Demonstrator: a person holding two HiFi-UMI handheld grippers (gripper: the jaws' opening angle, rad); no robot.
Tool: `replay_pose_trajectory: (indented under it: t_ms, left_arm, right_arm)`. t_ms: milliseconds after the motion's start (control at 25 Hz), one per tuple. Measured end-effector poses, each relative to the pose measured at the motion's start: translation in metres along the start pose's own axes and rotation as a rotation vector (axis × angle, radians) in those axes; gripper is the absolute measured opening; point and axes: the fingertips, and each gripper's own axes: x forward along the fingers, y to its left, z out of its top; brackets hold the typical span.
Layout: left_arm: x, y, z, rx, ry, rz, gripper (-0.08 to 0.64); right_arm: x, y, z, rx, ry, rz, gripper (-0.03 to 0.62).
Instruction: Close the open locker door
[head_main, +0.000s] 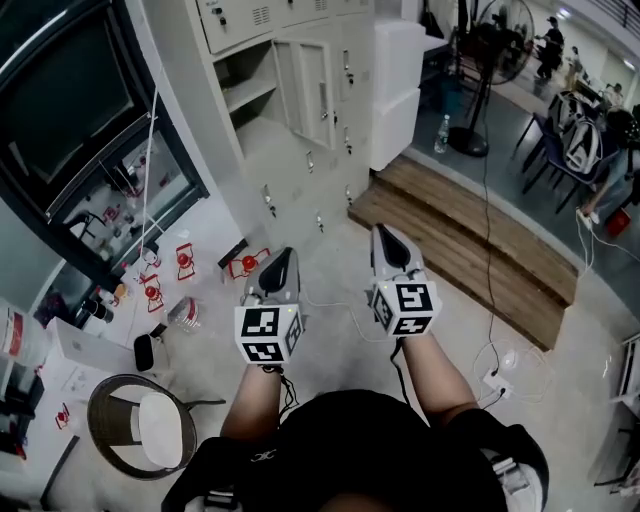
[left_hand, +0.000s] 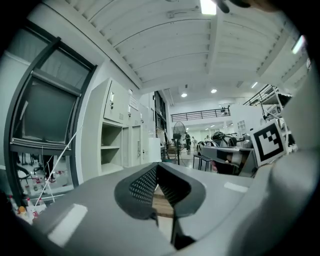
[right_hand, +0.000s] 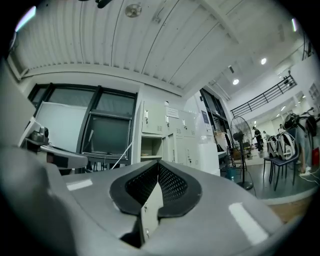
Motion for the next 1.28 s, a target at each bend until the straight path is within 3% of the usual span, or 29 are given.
replay_pose_trajectory:
  t_ms: [760,1280]
  left_arm:
    - [0.042,-0.034,-0.006,-0.007,-0.033,0.025,0.000]
    - [0.159,-0.004,-0.012,-0.017,-0.043,0.021,0.001]
  right_arm:
    - [0.009,-0.051,-0.005,-0.014,-0.015,0.030,0.012]
    - [0.113,-0.101,-0.020,-0.029,-0.020,0.043,0.011]
